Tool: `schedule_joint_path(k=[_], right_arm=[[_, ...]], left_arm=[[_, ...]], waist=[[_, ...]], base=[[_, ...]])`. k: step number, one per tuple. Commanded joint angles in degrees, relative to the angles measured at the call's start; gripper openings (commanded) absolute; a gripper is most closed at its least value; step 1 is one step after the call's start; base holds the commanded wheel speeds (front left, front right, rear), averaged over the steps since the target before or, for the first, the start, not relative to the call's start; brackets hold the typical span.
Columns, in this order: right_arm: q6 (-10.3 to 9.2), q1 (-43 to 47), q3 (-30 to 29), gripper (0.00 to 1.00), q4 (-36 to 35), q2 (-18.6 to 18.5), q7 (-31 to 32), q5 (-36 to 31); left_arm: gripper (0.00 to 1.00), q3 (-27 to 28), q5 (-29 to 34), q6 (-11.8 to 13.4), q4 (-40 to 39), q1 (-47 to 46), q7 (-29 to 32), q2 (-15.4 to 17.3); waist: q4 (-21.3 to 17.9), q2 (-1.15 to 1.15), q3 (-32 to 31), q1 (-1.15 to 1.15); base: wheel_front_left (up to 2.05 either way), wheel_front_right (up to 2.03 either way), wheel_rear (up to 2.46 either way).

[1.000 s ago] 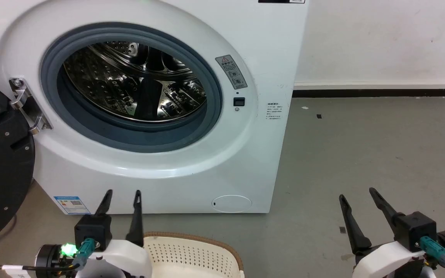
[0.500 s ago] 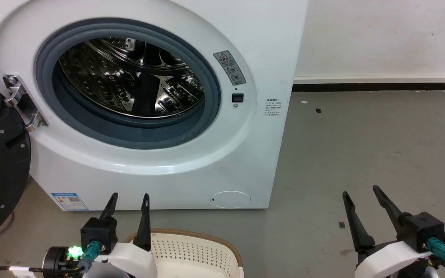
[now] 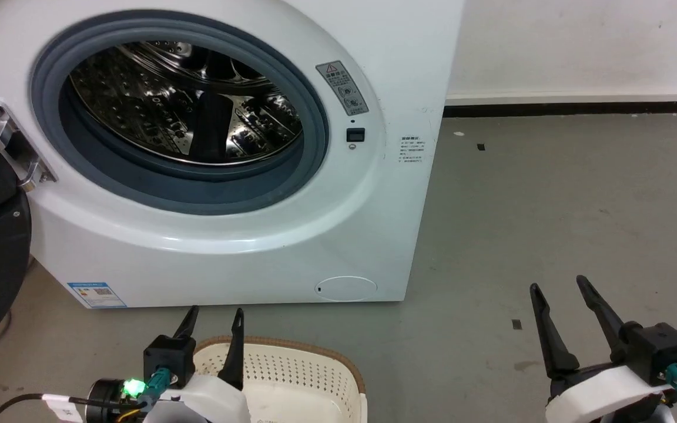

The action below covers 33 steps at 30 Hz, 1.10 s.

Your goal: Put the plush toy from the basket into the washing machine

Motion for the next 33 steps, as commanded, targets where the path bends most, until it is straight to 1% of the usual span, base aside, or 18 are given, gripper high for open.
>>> schedule_joint_path(k=[1,18,25,33], right_arm=[[-0.01,-0.7,-0.1,1.0,-0.5,0.0,-0.6,0.6],[-0.02,-1.6,-0.5,1.0,-1.8,0.0,-2.7,2.5],[-0.02,-2.3,-0.6,1.0,-2.3,0.0,-3.5,3.3],[-0.02,-3.4,-0.7,1.0,-2.9,0.0,-4.4,4.5]], left_arm=[[1.0,-0.4,-0.4,-0.4,1.3,-1.2,-0.5,0.3],[1.0,-2.1,-3.0,-1.7,14.3,-5.6,-2.0,1.1],[1.0,-3.2,-4.1,-2.3,20.3,-7.9,-2.5,1.6],[1.0,-4.5,-5.6,-3.0,27.5,-10.7,-1.8,2.5]], waist=[[-0.1,0.0,0.4,0.0],[-1.7,0.0,4.5,0.0],[-2.4,0.0,7.0,0.0],[-3.5,0.0,10.4,0.0]], base=[[0.0,0.0,0.0],[0.0,0.0,0.0],[0.0,0.0,0.0],[0.0,0.0,0.0]])
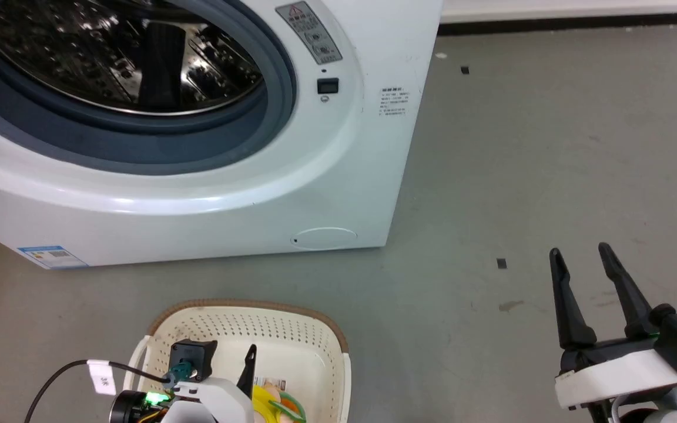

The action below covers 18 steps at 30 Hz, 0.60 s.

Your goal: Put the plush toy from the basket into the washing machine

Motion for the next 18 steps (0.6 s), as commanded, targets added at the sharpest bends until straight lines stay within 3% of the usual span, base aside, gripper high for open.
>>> schedule_joint_path(k=[1,18], right_arm=[[-0.02,-1.3,-0.2,1.0,-0.5,0.0,-0.7,0.8],[-0.03,-3.8,-1.5,1.0,-1.6,0.0,-2.7,4.3]], left_arm=[[1.0,-0.7,-0.6,-0.5,2.4,-1.6,0.2,0.7],[1.0,-4.4,-4.0,-1.7,14.3,-6.4,2.2,4.3]], waist=[[-0.6,0.0,1.4,-0.01],[-3.6,0.0,9.6,-0.01]], base=[[0.0,0.0,0.0],[0.0,0.0,0.0]])
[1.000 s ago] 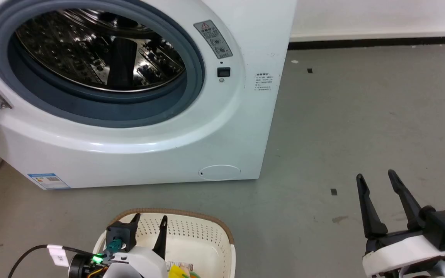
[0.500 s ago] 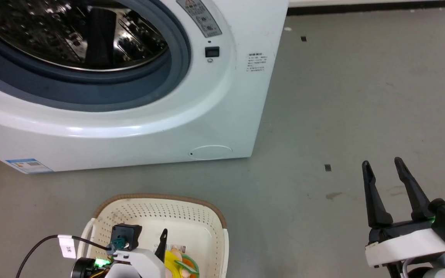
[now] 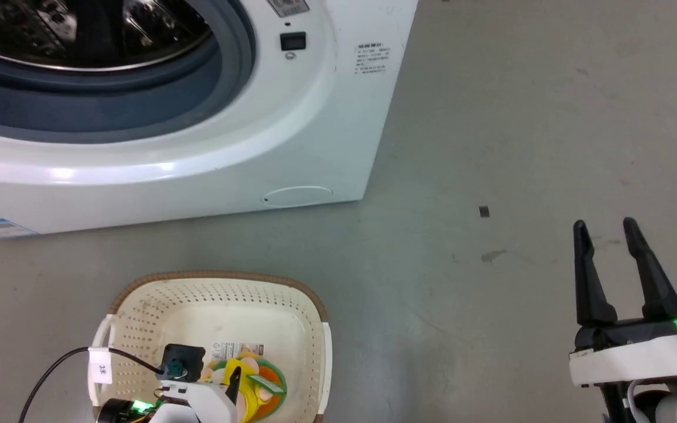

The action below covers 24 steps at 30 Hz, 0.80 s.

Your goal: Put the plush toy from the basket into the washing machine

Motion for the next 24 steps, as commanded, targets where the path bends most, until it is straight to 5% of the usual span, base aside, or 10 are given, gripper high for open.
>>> schedule_joint_path(k=[1,16,24], right_arm=[[-0.03,-1.4,-0.4,1.0,-0.6,0.0,-0.8,0.8],[-0.03,-3.4,-1.1,1.0,-1.9,0.0,-2.4,3.1],[-0.04,-4.7,-1.1,1.0,-2.8,0.0,-3.4,4.6]], left_arm=[[1.0,-0.9,-0.6,-0.3,2.2,-1.6,0.3,0.9],[1.0,-9.0,0.3,-1.1,10.8,-6.9,3.0,3.5],[1.0,-12.7,1.2,0.5,15.6,-11.7,3.0,5.1]], waist=[[-0.7,0.0,1.7,-0.01],[-2.5,0.0,9.1,-0.01],[-3.5,0.0,14.2,-0.01]], base=[[0.0,0.0,0.0],[0.0,0.0,0.0],[0.0,0.0,0.0]])
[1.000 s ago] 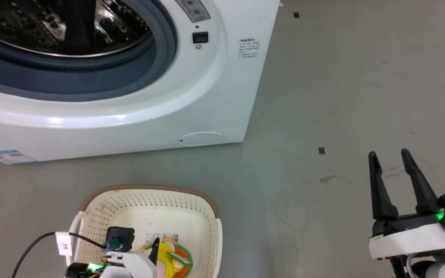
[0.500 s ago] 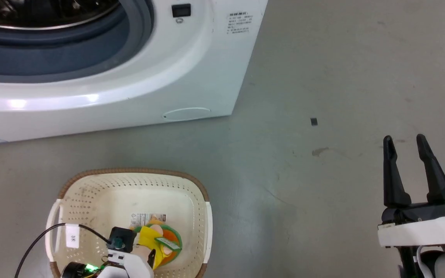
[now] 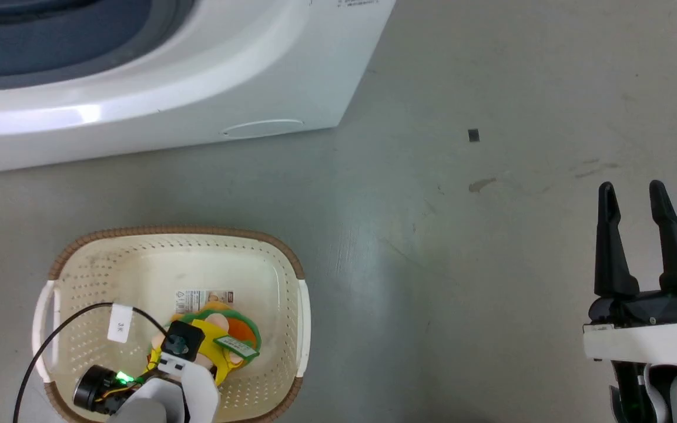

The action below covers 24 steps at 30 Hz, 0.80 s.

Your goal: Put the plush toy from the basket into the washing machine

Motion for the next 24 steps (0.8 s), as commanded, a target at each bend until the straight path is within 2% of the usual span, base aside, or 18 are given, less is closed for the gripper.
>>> schedule_joint_path(k=[1,10,11,12,18,24], right_arm=[[-0.04,-1.2,-0.1,1.0,-0.5,0.0,-0.6,0.7],[-0.04,-2.7,-0.5,1.0,-1.6,0.0,-1.7,2.5],[-0.04,-2.8,-0.5,1.0,-1.7,0.0,-1.8,2.7],[-0.04,-3.0,-0.5,1.0,-1.7,0.0,-1.9,2.8],[-0.04,-4.0,-0.7,1.0,-1.6,0.0,-2.6,3.5],[-0.04,-3.8,-1.0,1.0,-0.2,0.0,-2.6,3.9]], left_arm=[[1.0,-1.1,0.3,0.3,1.8,-1.7,0.0,0.4],[1.0,-4.8,0.4,0.6,7.2,-6.4,-1.2,1.9],[0.72,-5.2,0.3,0.3,7.8,-6.9,-1.3,2.0],[0.0,-5.7,0.2,-0.1,8.4,-7.3,-1.7,2.0],[0.0,-7.5,-1.1,-1.3,11.8,-8.6,-3.0,2.1],[0.0,-7.3,-2.4,-1.6,11.9,-6.5,-6.6,1.2]], waist=[[-0.6,0.0,1.8,-0.01],[-2.1,0.0,7.6,-0.01],[-2.1,0.0,8.1,-0.01],[-2.2,0.0,8.6,-0.01],[-2.3,0.0,9.5,-0.01],[-1.1,0.0,4.3,-0.01]], base=[[0.0,0.0,0.0],[0.0,0.0,0.0],[0.0,0.0,0.0],[0.0,0.0,0.0],[0.0,0.0,0.0],[0.0,0.0,0.0]])
